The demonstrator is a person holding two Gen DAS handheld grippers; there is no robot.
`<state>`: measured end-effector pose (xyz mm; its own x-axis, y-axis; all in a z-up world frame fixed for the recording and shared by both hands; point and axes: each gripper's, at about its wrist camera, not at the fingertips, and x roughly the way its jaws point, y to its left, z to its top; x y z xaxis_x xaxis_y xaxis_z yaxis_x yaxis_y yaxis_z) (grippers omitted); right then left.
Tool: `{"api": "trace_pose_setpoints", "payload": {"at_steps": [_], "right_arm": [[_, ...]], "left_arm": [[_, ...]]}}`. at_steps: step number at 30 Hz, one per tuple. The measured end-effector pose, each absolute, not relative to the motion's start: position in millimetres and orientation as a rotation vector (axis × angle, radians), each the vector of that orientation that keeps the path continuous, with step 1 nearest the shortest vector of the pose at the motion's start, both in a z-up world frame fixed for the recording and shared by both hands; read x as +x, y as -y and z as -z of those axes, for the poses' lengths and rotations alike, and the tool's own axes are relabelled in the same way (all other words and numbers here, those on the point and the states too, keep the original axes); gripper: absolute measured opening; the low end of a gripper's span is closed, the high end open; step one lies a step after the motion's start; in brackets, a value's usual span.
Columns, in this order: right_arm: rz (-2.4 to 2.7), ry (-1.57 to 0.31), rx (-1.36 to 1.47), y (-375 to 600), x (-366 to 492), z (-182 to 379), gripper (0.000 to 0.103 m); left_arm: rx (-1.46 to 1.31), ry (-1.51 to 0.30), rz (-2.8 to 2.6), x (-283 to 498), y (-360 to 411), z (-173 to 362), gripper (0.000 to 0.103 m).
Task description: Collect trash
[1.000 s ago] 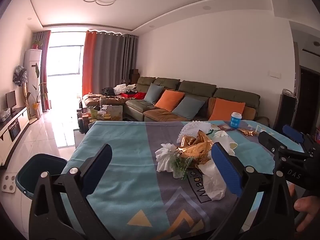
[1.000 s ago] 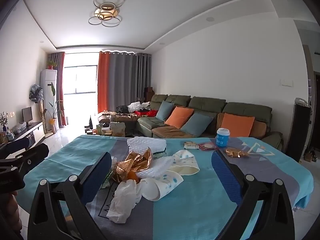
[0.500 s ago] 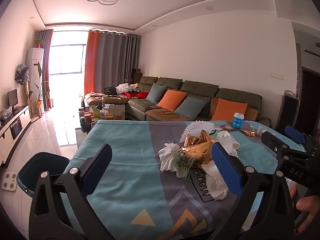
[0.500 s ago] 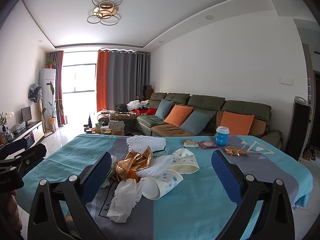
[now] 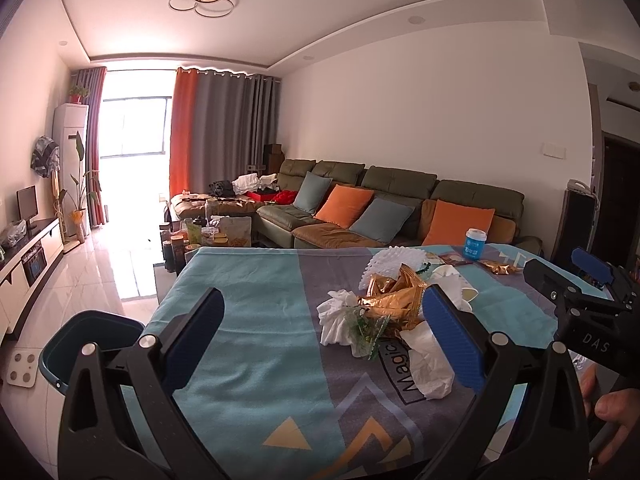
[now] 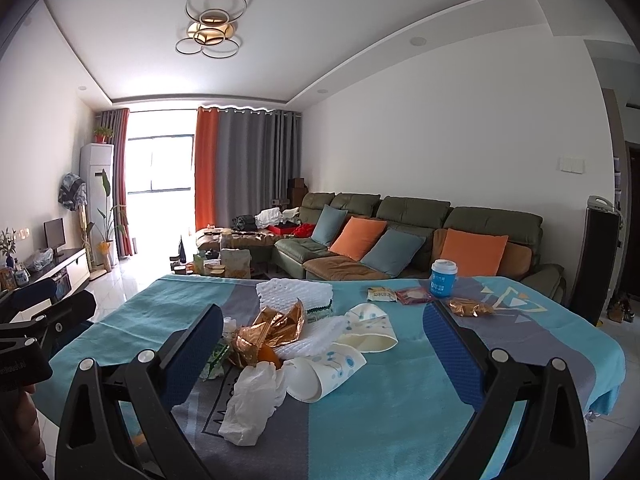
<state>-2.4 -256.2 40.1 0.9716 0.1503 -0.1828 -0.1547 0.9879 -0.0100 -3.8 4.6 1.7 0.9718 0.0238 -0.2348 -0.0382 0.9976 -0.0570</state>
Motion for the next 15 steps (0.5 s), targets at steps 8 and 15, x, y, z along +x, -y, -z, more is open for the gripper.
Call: {"api": "trace_pose_setpoints", "payload": {"at_steps": [8, 15], "right_arm": [[-0.161, -0.167, -0.028, 254.8, -9.3, -41.6, 0.097], [-0.167, -0.163, -0.027, 254.6, -12.5, -42.4, 0.097]], "left_arm": [[-0.054, -0.218, -0.035, -12.1, -2.7, -4.0, 0.098], [-0.050, -0.211, -0.038, -14.9, -2.2, -4.6, 0.098]]}}
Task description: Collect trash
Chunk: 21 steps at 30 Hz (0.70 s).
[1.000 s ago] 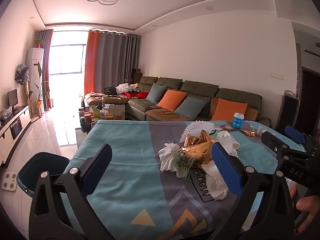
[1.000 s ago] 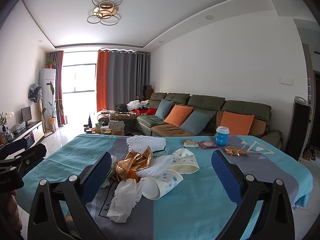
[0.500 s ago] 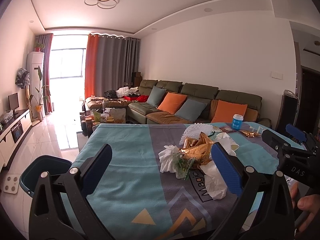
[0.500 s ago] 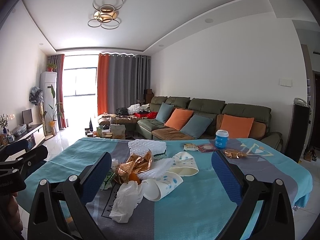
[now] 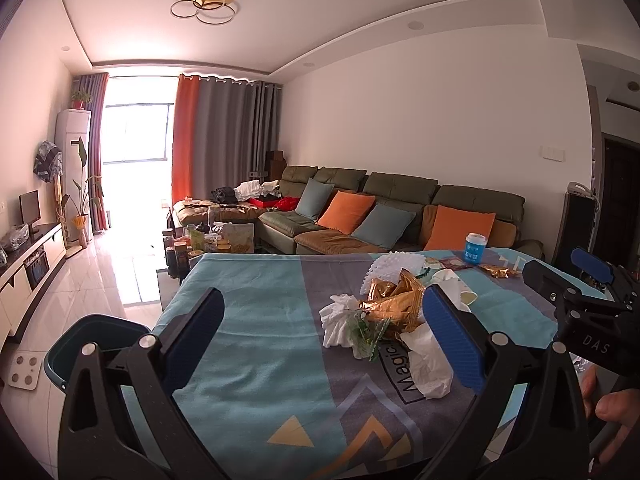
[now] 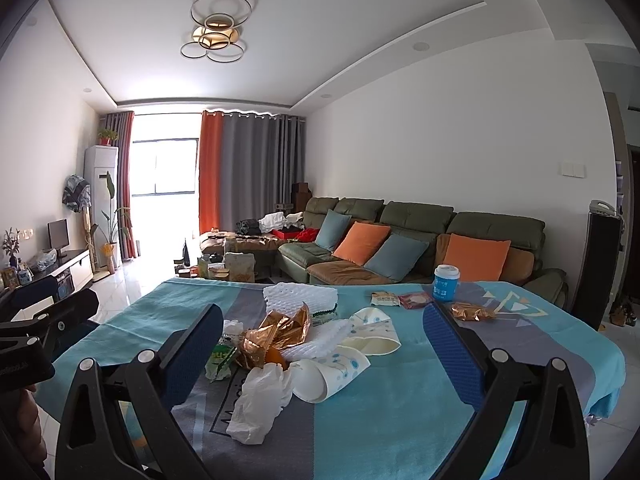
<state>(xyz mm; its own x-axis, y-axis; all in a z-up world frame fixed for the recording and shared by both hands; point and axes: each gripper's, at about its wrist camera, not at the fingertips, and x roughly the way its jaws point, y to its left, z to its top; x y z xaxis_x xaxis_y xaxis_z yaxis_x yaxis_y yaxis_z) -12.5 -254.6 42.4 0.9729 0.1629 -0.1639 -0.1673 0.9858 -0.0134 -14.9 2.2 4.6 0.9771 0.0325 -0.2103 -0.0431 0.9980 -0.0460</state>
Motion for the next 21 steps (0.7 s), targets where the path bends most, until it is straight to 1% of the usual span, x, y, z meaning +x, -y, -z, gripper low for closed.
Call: {"api": "trace_pose_setpoints", "payload": {"at_steps": [21], "right_arm": [[-0.196, -0.175, -0.032, 253.1, -14.8, -46.3, 0.097]], "left_arm": [[-0.047, -0.206, -0.036, -12.0, -1.8, -8.3, 0.098]]}}
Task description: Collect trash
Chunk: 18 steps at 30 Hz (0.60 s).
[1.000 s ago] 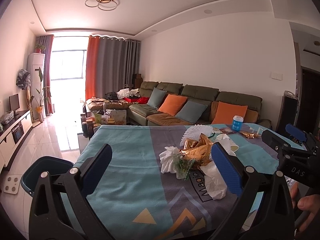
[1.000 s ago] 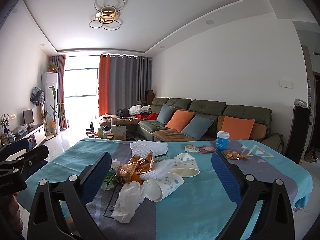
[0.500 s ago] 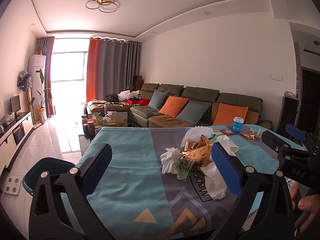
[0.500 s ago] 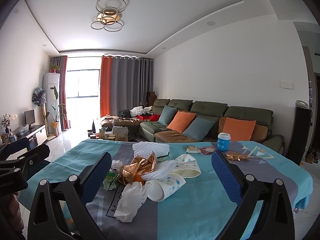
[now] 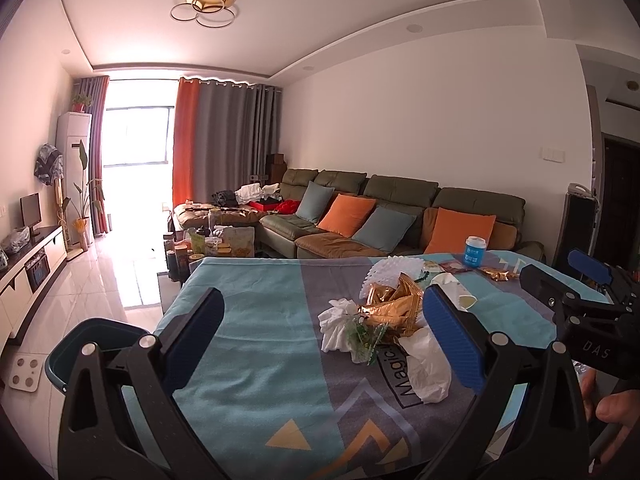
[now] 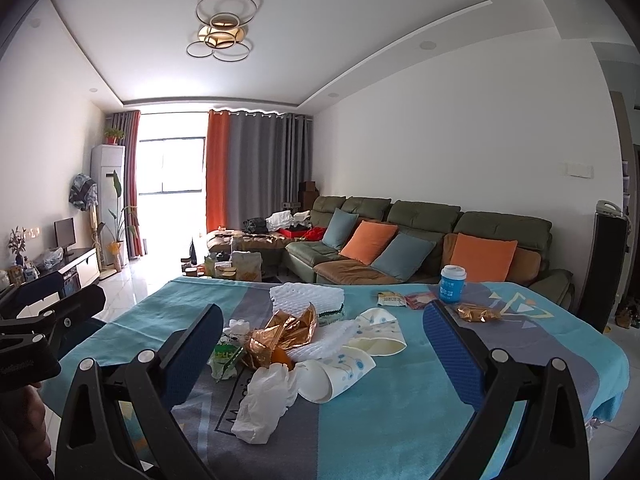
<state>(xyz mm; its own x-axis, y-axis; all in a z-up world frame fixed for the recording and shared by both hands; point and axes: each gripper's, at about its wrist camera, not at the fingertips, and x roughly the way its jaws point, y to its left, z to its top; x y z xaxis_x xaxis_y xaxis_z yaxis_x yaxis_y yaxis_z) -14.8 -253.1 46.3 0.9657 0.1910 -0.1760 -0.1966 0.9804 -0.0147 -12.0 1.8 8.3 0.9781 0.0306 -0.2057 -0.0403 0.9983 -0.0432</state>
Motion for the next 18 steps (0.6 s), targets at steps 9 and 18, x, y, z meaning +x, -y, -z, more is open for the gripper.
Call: {"api": "trace_pose_setpoints", "payload": {"at_steps": [9, 18], "right_arm": [[-0.234, -0.259, -0.023, 250.2, 21.6, -46.0, 0.097], [-0.285, -0.335, -0.030, 241.1, 63.6, -45.2, 0.097]], "left_arm": [[-0.027, -0.259, 0.007, 17.3, 3.2, -8.6, 0.098], [-0.100, -0.359, 0.037, 59.3, -7.6, 0.4, 0.098]]}}
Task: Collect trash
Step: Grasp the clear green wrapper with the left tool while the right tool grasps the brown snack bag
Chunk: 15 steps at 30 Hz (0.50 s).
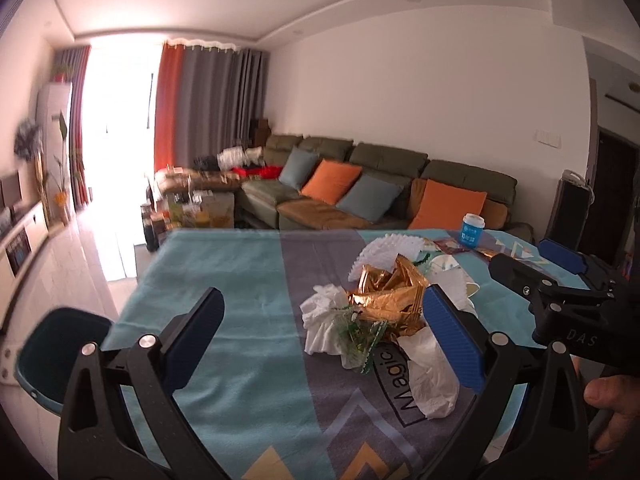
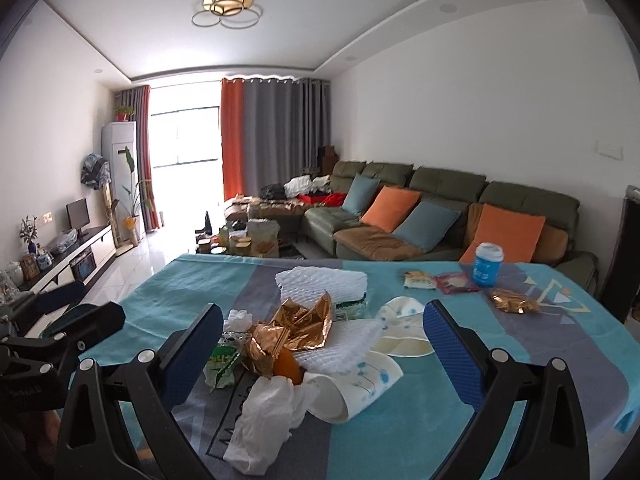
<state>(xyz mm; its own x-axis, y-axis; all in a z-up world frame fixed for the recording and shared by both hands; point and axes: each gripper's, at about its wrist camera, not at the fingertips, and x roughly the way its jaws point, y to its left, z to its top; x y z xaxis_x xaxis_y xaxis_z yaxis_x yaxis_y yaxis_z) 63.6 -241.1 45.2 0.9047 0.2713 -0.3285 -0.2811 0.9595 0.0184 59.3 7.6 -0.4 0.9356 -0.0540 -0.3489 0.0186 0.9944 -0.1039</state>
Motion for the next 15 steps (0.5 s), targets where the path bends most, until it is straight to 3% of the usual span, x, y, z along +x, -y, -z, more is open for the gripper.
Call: {"api": "trace_pose_setpoints", "payload": {"at_steps": [10, 15], "right_arm": [[-0.372, -0.481, -0.034, 226.8, 112.7, -33.3, 0.096], [-0.436, -0.584, -0.035, 215.5, 134.9, -20.8, 0.075]], "left_arm": [[-0.107, -0.495, 0.037, 100.2, -17.0, 26.8, 0.098], [-0.116, -0.541, 0.046, 112.6, -19.2, 37.5, 0.098]]}}
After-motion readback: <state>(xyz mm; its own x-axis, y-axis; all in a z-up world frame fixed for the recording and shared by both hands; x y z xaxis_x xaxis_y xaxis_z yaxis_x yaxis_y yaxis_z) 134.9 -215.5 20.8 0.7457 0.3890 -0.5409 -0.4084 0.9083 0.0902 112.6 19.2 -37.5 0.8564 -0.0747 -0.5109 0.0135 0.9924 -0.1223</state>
